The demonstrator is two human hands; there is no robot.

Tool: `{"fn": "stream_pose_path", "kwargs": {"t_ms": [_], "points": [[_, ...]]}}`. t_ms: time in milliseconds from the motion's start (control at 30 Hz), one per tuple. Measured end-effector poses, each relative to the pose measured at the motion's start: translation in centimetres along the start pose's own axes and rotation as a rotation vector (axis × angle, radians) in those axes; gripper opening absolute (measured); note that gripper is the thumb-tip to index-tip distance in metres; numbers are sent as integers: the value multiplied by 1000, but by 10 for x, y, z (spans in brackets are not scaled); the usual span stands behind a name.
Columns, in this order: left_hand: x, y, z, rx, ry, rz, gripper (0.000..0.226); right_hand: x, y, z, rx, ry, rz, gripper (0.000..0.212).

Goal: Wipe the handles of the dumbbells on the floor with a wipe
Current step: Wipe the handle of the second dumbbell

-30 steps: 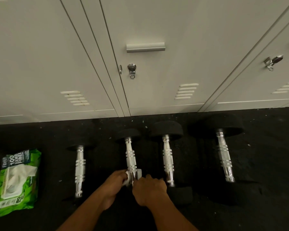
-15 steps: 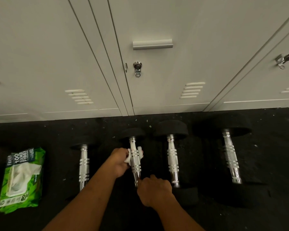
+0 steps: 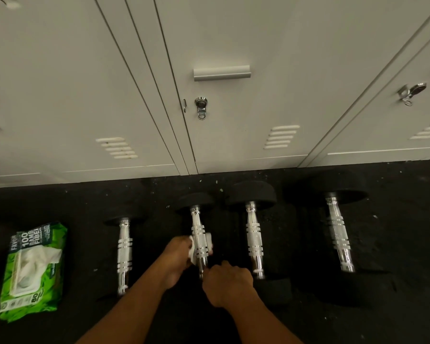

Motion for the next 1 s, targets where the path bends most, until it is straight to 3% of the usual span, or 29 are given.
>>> {"fn": "stream_pose_path", "kwargs": {"t_ms": [167, 433, 533, 800, 900, 1000], "points": [[7, -5, -30, -115, 10, -53, 34, -1, 1, 0, 2, 10, -5, 40], [-3, -5, -23, -71, -85, 40, 35, 0, 1, -1, 6, 22, 5, 39], [-12, -2, -12, 59, -128, 64, 39, 2, 0, -1, 5, 21, 11, 39], [-26, 3, 32, 240, -96, 163, 42, 2, 0, -2, 37, -4, 0, 39], [-31, -2, 37, 242, -37, 233, 33, -3, 1, -1, 30, 6, -8, 41], [-23, -5, 35, 244, 39, 154, 22, -6, 3, 0, 16, 19, -2, 43]]}}
Point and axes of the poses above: each hand's wrist, its own x-axis away from the middle knuckle, its own y-axis out of the palm, z = x × y, the point moved 3 cm from there along -x, towards the middle knuckle, and after that the axes turned 1 degree about y, right-handed, at the moved point
